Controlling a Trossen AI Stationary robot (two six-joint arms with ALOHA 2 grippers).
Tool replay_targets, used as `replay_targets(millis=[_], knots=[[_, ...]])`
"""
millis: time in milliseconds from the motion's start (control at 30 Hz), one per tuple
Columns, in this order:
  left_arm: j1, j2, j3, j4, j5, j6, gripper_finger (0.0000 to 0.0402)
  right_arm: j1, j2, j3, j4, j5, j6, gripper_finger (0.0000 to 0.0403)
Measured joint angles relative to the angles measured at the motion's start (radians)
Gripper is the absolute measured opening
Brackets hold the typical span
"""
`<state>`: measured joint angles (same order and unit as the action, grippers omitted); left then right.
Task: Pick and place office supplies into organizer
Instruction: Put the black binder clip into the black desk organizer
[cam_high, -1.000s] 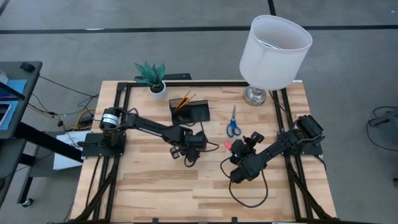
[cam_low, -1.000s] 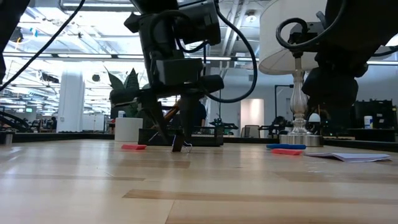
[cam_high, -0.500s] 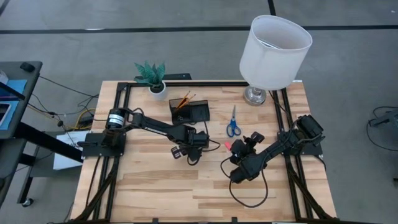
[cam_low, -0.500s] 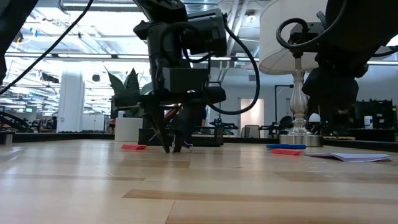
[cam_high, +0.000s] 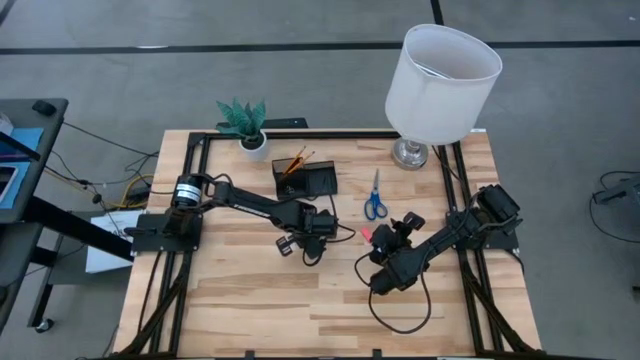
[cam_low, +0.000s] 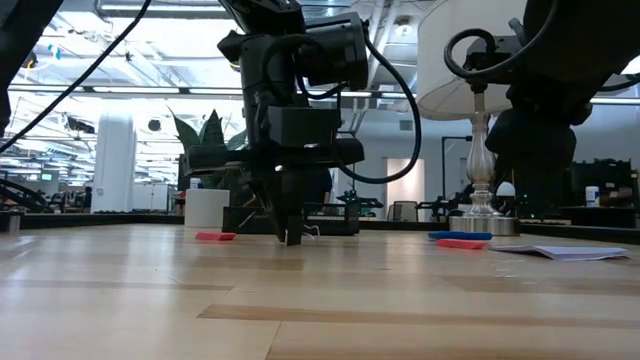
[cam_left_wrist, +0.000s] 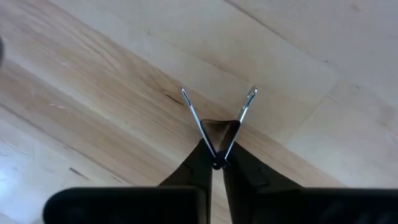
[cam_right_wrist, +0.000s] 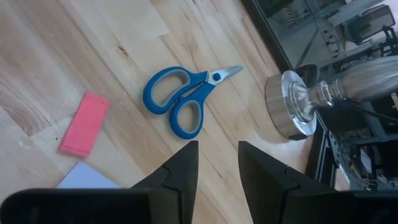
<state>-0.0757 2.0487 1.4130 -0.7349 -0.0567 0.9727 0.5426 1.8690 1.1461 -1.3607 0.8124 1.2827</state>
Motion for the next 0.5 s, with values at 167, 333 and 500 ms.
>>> replay_targets(millis=[167, 333, 500], knots=[[-0.002, 0.000, 0.006, -0.026, -0.028, -0.024, 0.0005, 0.000, 0.000, 0.000, 0.002, 0.000, 0.000, 0.0107], [-0.003, 0.002, 0.041, -0.098, -0.102, -0.043, 0.0003, 0.000, 0.000, 0.000, 0.004, 0.000, 0.000, 0.0107], [-0.003, 0.002, 0.084, -0.177, -0.167, -0.079, 0.0003, 0.000, 0.000, 0.000, 0.005, 0.000, 0.000, 0.0107]])
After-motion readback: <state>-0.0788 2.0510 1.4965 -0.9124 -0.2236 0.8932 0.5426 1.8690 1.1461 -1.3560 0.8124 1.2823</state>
